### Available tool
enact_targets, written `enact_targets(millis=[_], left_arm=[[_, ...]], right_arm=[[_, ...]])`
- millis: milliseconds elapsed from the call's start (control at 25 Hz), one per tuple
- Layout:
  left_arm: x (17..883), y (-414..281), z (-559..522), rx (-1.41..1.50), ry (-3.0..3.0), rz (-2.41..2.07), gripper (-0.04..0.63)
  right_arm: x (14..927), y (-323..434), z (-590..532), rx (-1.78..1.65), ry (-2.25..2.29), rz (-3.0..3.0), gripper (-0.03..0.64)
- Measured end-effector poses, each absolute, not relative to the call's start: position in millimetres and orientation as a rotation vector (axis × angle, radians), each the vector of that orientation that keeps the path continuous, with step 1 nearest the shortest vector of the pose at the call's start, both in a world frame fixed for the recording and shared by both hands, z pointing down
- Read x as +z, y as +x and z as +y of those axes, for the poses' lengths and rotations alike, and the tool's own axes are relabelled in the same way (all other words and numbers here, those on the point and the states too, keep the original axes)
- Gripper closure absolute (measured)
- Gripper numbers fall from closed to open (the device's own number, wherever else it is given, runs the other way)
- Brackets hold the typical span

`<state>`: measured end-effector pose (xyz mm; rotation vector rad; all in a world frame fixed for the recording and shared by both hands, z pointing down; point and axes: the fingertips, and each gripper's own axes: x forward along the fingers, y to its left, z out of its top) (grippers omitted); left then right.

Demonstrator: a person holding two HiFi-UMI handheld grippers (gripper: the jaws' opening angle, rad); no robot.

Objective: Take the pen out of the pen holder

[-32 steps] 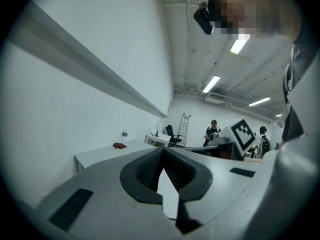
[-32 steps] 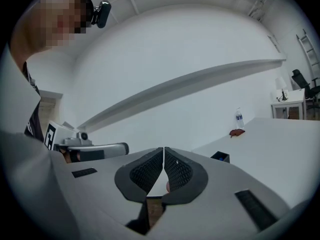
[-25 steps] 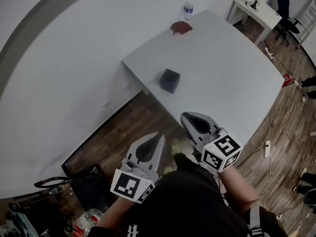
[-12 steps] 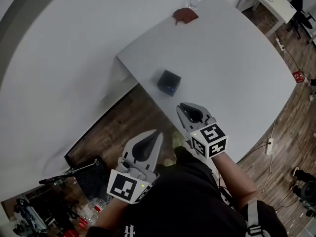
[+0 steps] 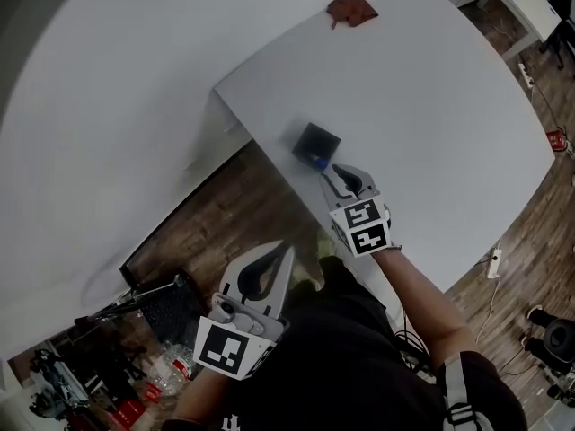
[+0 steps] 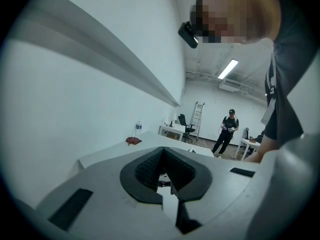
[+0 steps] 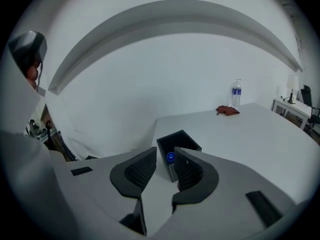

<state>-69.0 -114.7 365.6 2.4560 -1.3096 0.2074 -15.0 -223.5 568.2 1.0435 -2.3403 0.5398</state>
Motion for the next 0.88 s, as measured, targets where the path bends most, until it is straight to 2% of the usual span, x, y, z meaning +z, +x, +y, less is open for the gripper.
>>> enact_targets(millis=[640,880], left_arm=[[375.6,-90.5,-111.0,0.21,2.38,-1.384,0.589],[376.3,-94.8,-109.3,0.204,2.382,-1.4,0.589]], right_arm=[[615.5,-20.2,-243.4,0.473,1.021,-2.203,0.526],[617.0,-22.9,-243.2,0.454,1.011,-2.202,0.546]])
